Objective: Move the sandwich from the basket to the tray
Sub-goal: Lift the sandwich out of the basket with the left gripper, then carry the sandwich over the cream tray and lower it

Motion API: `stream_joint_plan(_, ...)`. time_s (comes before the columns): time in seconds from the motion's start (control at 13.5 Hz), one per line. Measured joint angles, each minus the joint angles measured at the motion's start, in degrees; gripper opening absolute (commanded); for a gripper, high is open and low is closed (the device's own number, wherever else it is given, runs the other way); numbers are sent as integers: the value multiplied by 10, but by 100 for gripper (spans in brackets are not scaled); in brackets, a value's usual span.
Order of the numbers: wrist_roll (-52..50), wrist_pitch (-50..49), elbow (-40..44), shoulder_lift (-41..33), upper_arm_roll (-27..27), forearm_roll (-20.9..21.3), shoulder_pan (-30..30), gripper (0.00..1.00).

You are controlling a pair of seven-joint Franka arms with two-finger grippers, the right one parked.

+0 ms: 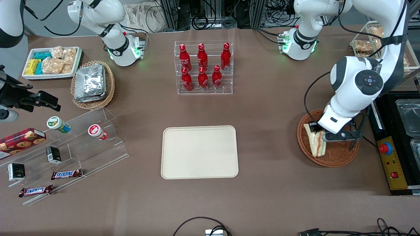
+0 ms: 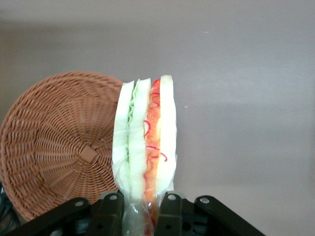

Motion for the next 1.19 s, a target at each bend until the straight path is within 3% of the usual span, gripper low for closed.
stream_joint_plan(0.52,47,-111,159,46,-6,4,-71,19)
stream_joint_plan(1.19,-92,-189,373,205,-7,5,-191,17)
